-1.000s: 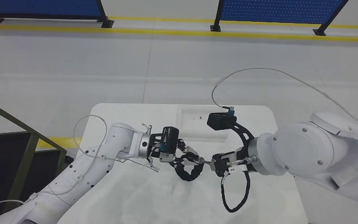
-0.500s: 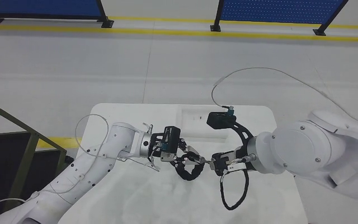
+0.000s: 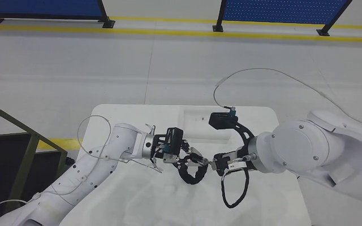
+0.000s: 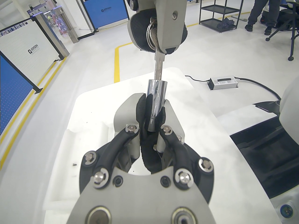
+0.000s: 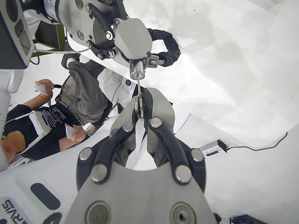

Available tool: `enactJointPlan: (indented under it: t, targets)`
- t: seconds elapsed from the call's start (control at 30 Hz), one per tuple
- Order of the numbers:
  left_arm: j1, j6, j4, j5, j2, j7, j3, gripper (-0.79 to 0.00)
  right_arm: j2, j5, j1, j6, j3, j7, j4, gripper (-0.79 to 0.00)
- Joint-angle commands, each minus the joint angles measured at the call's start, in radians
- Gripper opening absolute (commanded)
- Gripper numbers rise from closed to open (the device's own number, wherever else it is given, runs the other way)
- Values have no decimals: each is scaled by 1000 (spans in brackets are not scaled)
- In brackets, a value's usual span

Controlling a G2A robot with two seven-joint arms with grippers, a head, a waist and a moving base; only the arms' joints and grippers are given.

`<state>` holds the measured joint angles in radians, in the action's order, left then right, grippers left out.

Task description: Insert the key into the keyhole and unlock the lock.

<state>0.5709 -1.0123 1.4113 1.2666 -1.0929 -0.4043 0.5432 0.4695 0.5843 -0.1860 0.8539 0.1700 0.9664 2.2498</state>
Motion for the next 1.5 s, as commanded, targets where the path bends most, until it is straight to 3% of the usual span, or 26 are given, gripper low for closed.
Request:
enactJointPlan:
  t: [0.0,0.57,0.6,0.63,0.87,1.03,1.23,1.3,1.47]
  targets:
    - [-2,0,2,-1,-1,4,-1,-785,3,-2,2,2,0,-2,-2,-785]
    - [-13,0,-8,-8,-11,-2,-7,-785,42,12,27,57,0,-56,-14,-785]
    - [-13,0,-11,-9,-12,-5,-7,-785,44,15,25,57,0,-57,-16,-502]
    - [-12,0,-15,-12,-12,-7,-6,-785,47,17,21,56,0,-56,-17,0]
    - [3,0,-30,-39,-9,2,-3,-785,57,17,9,54,0,-54,-23,0]
    - [15,0,-51,-126,-3,44,3,-785,54,-102,-17,-4,0,4,-6,0]
    - [5,0,-31,-309,19,243,-15,-785,39,-331,-3,-134,0,106,17,0]
    - [-10,0,-17,-393,30,341,-28,-785,31,-345,18,-236,6,81,23,0]
    - [-54,0,36,-644,59,542,-35,-785,-7,-414,87,-358,4,7,31,0]
